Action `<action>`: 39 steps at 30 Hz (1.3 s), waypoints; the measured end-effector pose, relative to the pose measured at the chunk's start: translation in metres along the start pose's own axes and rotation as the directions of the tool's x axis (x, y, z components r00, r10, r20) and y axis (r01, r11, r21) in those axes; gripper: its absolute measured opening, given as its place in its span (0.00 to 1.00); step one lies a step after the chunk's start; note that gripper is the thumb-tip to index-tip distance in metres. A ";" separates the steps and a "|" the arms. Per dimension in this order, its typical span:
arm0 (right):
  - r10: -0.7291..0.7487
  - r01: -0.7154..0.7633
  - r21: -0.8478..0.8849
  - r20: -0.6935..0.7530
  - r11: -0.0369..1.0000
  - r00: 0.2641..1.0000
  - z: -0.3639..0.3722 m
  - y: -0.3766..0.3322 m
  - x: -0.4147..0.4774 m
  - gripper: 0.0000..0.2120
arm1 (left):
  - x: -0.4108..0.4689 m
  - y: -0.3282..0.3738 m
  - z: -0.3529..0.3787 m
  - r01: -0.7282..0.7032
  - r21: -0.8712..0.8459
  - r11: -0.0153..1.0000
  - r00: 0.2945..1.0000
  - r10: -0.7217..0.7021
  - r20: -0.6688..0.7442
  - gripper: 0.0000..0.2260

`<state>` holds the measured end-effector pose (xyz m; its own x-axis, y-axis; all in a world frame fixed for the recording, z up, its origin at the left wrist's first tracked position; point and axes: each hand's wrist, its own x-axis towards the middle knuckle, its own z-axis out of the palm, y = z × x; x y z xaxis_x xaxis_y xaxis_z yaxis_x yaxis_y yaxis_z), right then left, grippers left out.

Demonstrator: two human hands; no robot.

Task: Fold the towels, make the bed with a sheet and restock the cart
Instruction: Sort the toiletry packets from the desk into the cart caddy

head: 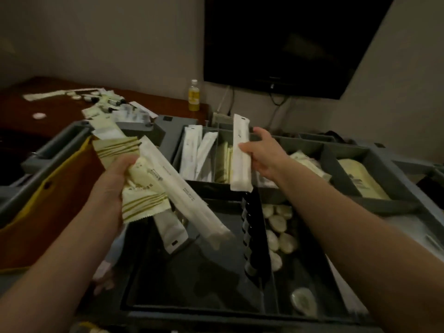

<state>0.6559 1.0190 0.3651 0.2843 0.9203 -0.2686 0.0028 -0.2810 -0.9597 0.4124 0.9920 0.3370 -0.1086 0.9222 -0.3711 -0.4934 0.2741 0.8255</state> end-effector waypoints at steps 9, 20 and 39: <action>-0.180 0.218 -0.668 0.126 0.711 0.976 0.077 0.022 0.100 0.20 | 0.016 0.010 0.004 0.090 -0.053 0.995 0.994 -0.093 -0.053 0.03; -0.174 0.372 -0.927 0.358 0.057 0.918 0.080 0.048 0.098 0.20 | 0.030 0.006 0.010 0.086 -0.042 0.995 0.995 -0.088 -0.044 0.01; -0.372 0.429 -0.803 0.281 0.414 0.885 0.010 0.000 0.032 0.15 | 0.028 0.010 0.026 0.072 0.085 0.994 0.990 -0.081 0.114 0.06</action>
<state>0.6555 1.0507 0.3556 -0.0186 0.9952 0.0961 0.8930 0.0598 -0.4461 0.4273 1.0278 0.3460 0.0312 0.9220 -0.3860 -0.4251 0.3617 0.8297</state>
